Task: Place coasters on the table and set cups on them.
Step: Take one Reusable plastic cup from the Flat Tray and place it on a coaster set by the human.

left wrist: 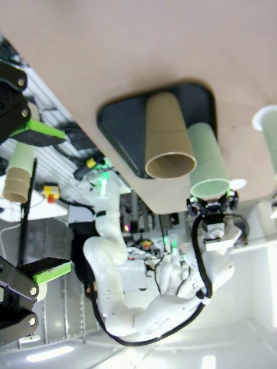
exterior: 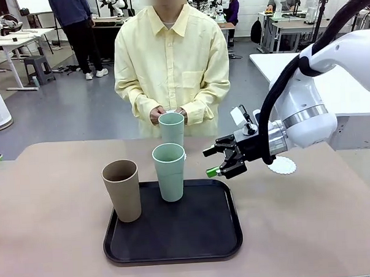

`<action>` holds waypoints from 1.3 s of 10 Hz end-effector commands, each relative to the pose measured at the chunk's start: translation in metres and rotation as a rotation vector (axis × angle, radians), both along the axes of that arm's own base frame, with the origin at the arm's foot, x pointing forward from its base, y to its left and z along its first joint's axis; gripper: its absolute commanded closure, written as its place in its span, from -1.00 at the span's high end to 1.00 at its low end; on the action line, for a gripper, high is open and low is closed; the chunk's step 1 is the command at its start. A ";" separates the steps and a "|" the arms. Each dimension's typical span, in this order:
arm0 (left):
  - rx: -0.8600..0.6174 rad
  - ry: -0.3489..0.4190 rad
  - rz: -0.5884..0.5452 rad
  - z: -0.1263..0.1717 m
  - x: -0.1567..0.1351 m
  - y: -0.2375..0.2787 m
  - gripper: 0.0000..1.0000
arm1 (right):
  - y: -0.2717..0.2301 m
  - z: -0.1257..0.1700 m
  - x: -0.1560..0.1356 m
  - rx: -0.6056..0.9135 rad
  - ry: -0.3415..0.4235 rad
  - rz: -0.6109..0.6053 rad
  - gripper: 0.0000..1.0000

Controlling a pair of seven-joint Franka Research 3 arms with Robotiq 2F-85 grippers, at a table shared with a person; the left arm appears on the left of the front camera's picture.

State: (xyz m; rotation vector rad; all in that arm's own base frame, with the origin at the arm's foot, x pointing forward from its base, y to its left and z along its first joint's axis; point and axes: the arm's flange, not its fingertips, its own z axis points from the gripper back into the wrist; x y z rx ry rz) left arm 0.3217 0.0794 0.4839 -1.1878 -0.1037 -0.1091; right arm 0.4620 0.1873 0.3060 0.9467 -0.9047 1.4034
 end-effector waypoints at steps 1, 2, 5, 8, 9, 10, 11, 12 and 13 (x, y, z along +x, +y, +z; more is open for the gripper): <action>-0.008 -0.015 -0.012 0.000 -0.001 0.001 1.00 | 0.000 0.001 -0.003 0.014 0.006 0.036 1.00; -0.008 -0.015 -0.012 0.000 -0.001 0.001 1.00 | 0.000 0.001 -0.003 0.014 0.006 0.036 1.00; -0.008 -0.015 -0.012 0.000 -0.001 0.001 1.00 | 0.029 -0.012 0.014 -0.010 0.009 0.053 1.00; -0.008 -0.015 -0.012 0.000 -0.001 0.001 1.00 | 0.049 -0.019 0.020 0.063 0.056 0.061 1.00; -0.008 -0.015 -0.012 0.000 -0.001 0.001 1.00 | 0.056 -0.022 0.022 0.063 0.059 0.074 1.00; -0.008 -0.015 -0.012 0.000 -0.001 0.001 1.00 | 0.058 -0.026 0.023 0.063 0.068 0.081 1.00; -0.008 -0.015 -0.012 0.000 -0.001 0.001 1.00 | 0.059 -0.028 0.024 0.064 0.074 0.093 1.00; -0.008 -0.015 -0.012 0.000 -0.001 0.001 1.00 | 0.060 -0.029 0.024 0.069 0.084 0.102 1.00; -0.008 -0.015 -0.012 0.000 -0.001 0.001 1.00 | 0.061 -0.030 0.023 0.069 0.086 0.111 1.00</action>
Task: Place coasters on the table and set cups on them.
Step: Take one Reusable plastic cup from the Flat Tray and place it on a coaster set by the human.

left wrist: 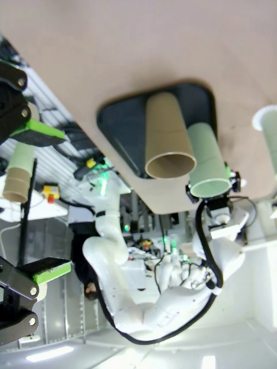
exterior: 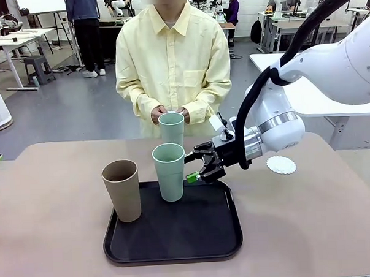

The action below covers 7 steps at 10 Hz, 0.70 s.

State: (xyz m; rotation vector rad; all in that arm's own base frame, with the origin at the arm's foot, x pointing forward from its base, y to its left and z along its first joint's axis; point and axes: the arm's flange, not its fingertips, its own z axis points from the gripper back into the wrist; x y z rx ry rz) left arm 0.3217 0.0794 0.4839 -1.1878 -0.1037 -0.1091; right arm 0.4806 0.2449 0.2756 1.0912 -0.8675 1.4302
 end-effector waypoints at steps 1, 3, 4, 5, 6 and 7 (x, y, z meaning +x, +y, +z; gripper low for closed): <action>-0.008 -0.015 -0.012 0.000 -0.001 0.001 1.00 | 0.008 -0.002 0.006 0.006 0.025 0.018 1.00; -0.008 -0.015 -0.012 0.000 -0.001 0.001 1.00 | 0.019 -0.010 0.008 -0.031 0.008 0.036 1.00; -0.008 -0.015 -0.012 0.000 -0.001 0.001 1.00 | 0.024 -0.014 0.010 -0.037 0.017 0.040 1.00; -0.008 -0.015 -0.012 0.000 -0.001 0.001 1.00 | 0.028 -0.019 0.013 -0.041 0.019 0.047 1.00; -0.008 -0.015 -0.012 0.000 -0.001 0.001 1.00 | 0.033 -0.022 0.013 -0.048 0.022 0.060 1.00; -0.008 -0.015 -0.012 0.000 -0.001 0.001 1.00 | 0.037 -0.024 0.014 -0.054 0.026 0.070 1.00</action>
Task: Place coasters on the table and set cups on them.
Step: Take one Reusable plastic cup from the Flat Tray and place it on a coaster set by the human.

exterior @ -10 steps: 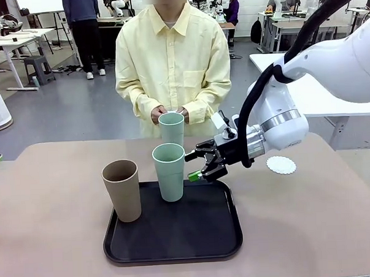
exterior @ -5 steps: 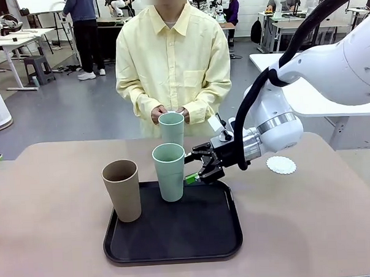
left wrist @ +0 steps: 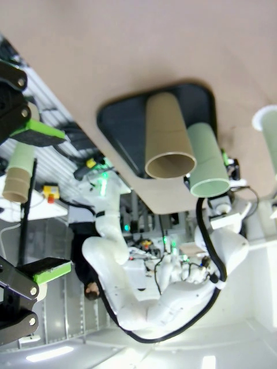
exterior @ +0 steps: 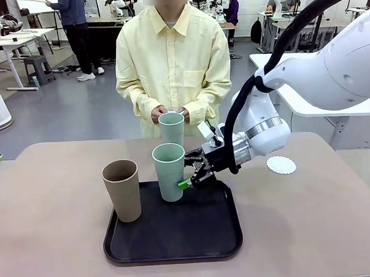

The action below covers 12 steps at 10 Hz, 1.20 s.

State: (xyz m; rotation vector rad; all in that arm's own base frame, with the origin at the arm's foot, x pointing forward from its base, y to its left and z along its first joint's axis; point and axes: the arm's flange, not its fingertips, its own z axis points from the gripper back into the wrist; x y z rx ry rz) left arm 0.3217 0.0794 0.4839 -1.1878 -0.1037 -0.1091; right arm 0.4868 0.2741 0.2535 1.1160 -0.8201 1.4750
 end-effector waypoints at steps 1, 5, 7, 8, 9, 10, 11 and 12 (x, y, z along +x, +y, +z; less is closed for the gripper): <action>-0.008 -0.015 -0.012 0.000 -0.001 0.001 1.00 | 0.012 -0.005 0.008 -0.038 0.016 0.025 1.00; -0.008 -0.015 -0.012 0.000 -0.001 0.001 1.00 | 0.027 -0.008 0.012 -0.013 0.007 0.066 1.00; -0.008 -0.015 -0.012 0.000 -0.001 0.001 1.00 | 0.031 -0.008 0.013 0.000 0.001 0.078 1.00; -0.008 -0.015 -0.012 0.000 -0.001 0.001 1.00 | 0.030 -0.009 0.012 0.010 -0.012 0.095 1.00; -0.008 -0.015 -0.012 0.000 -0.001 0.001 1.00 | 0.029 -0.010 0.012 0.022 -0.035 0.116 0.34; -0.008 -0.015 -0.012 0.000 -0.001 0.001 1.00 | 0.028 -0.011 0.013 0.021 -0.026 0.115 -0.19; -0.008 -0.015 -0.012 0.000 -0.001 0.001 1.00 | 0.029 -0.011 0.013 0.021 -0.027 0.116 -0.85; -0.008 -0.015 -0.012 0.000 -0.001 0.001 1.00 | 0.027 -0.011 0.011 0.019 -0.026 0.112 -1.00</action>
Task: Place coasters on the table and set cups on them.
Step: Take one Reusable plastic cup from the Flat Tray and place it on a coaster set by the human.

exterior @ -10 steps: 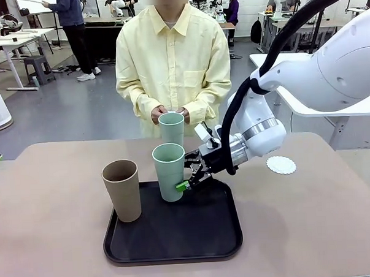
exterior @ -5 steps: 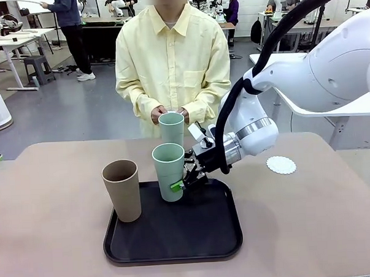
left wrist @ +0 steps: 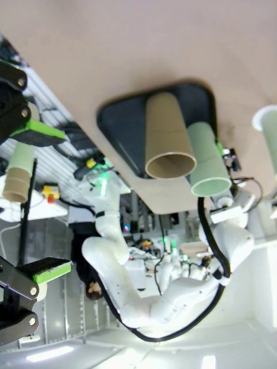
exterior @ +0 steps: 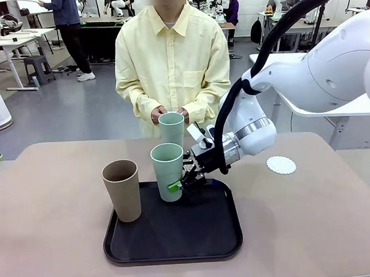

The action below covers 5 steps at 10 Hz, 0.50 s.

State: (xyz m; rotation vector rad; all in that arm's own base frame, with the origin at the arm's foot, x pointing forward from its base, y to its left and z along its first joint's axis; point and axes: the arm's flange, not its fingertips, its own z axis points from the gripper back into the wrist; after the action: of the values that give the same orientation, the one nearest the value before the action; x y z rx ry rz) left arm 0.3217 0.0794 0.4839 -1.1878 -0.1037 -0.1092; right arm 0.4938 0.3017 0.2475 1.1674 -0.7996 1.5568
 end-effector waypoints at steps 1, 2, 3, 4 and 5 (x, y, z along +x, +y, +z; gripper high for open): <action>-0.008 -0.015 -0.012 0.000 -0.001 0.001 1.00 | -0.004 -0.001 0.001 0.005 -0.013 0.011 -1.00; -0.008 -0.015 -0.012 0.000 -0.001 0.001 1.00 | -0.012 0.008 -0.007 0.013 -0.023 -0.005 -1.00; -0.008 -0.015 -0.012 0.000 -0.001 0.001 1.00 | -0.022 0.025 -0.019 0.024 -0.013 -0.058 -0.54; -0.008 -0.015 -0.012 0.000 -0.001 0.001 1.00 | -0.038 0.052 -0.033 0.037 0.012 -0.123 -0.54; -0.008 -0.015 -0.012 0.000 -0.001 0.001 1.00 | -0.057 0.082 -0.045 0.042 0.015 -0.189 -0.54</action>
State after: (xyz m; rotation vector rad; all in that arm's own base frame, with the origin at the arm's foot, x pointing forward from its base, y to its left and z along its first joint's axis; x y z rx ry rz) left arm 0.3218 0.0795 0.4838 -1.1879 -0.1036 -0.1089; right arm 0.4754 0.2645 0.2936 1.1216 -0.8707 1.4654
